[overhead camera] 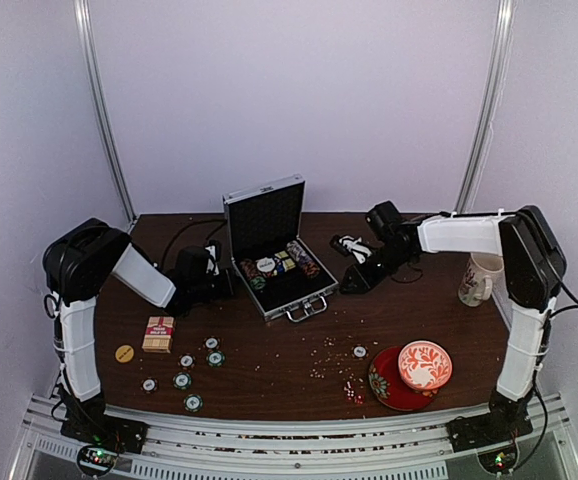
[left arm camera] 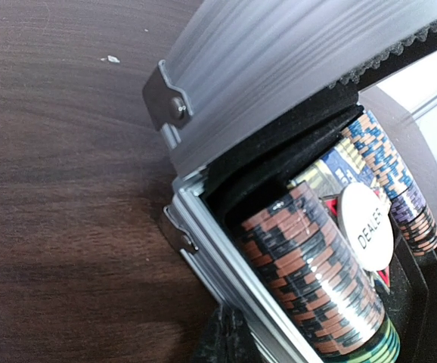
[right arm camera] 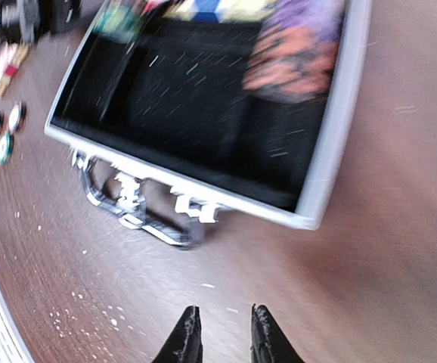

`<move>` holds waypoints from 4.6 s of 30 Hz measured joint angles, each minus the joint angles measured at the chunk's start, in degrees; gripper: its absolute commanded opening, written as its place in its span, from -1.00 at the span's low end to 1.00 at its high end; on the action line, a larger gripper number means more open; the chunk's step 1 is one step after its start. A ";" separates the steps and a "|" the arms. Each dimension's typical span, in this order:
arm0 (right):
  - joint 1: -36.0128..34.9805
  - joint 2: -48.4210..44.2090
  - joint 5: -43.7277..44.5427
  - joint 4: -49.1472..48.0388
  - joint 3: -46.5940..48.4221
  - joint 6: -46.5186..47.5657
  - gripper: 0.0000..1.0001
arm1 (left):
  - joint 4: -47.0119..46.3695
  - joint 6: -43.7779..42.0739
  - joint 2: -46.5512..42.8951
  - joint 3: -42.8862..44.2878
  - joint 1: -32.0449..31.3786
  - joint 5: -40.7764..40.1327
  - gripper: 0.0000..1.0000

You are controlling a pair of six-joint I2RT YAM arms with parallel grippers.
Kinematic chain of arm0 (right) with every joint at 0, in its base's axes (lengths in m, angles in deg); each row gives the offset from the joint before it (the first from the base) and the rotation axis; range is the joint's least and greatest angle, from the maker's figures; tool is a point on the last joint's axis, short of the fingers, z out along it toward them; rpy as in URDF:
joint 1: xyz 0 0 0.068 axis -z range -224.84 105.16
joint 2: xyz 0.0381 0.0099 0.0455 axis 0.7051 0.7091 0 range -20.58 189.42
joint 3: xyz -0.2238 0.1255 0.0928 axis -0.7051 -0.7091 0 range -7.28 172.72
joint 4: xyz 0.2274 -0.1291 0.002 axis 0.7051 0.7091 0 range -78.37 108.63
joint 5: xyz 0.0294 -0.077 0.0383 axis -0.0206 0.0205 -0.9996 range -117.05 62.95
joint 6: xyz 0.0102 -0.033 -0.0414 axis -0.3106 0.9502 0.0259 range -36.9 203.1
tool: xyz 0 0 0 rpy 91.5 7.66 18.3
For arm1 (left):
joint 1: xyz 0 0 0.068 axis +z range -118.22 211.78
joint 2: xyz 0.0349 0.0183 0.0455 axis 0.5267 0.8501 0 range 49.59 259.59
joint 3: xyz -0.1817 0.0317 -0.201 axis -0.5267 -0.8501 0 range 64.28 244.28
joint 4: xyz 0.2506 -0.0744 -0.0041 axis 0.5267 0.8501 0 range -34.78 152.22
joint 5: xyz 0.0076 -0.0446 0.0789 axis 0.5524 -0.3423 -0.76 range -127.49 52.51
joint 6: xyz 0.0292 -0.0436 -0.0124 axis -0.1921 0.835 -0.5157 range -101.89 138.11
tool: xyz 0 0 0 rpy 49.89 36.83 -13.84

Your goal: Pack up texas hold em set

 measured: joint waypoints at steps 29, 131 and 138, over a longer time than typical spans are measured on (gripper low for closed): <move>-3.23 12.41 11.93 -7.78 7.85 -6.03 -0.93 | 0.66 -0.70 0.02 0.31 0.26 1.46 -0.95; 3.15 -30.38 6.05 -5.64 -25.11 9.99 0.80 | 87.86 -14.58 -23.41 4.68 8.44 -10.08 0.82; 3.15 -29.16 6.01 -5.05 -25.11 10.40 0.78 | 86.23 -15.74 -22.16 4.68 9.09 -9.49 0.64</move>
